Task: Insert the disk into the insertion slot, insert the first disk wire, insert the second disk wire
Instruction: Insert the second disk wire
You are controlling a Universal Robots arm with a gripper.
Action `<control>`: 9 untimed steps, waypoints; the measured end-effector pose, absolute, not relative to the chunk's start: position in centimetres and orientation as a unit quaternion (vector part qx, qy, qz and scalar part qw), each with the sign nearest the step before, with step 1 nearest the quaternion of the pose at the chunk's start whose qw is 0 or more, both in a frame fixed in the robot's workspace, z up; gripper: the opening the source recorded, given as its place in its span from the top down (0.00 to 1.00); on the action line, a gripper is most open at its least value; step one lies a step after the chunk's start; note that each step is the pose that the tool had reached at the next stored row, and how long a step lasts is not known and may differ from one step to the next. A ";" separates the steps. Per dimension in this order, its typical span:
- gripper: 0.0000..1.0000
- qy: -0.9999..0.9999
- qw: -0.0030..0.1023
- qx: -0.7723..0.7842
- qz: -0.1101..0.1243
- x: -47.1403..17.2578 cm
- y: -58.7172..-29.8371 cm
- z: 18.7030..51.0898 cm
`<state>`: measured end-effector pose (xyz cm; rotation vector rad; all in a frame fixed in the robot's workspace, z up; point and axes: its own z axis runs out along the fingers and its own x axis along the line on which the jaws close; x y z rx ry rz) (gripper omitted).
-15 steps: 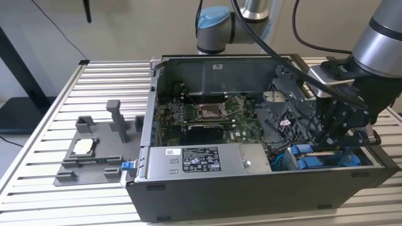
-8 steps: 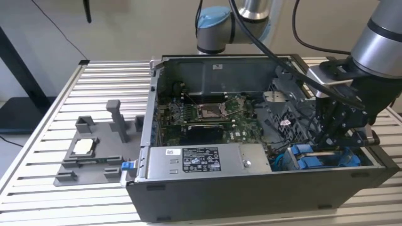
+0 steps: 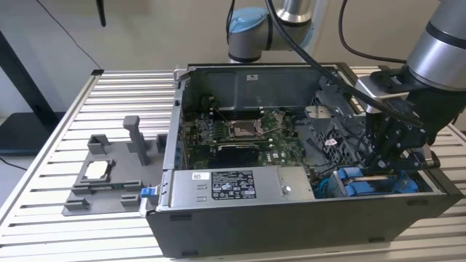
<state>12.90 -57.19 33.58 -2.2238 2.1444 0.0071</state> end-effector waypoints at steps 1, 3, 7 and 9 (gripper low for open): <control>0.84 0.694 0.026 -0.720 0.002 12.9 -57.2 33.6; 0.83 0.694 0.026 -0.720 0.002 12.9 -57.2 33.5; 0.76 0.694 0.026 -0.720 0.002 12.9 -57.2 33.6; 0.76 0.694 0.026 -0.720 0.002 12.9 -57.2 33.8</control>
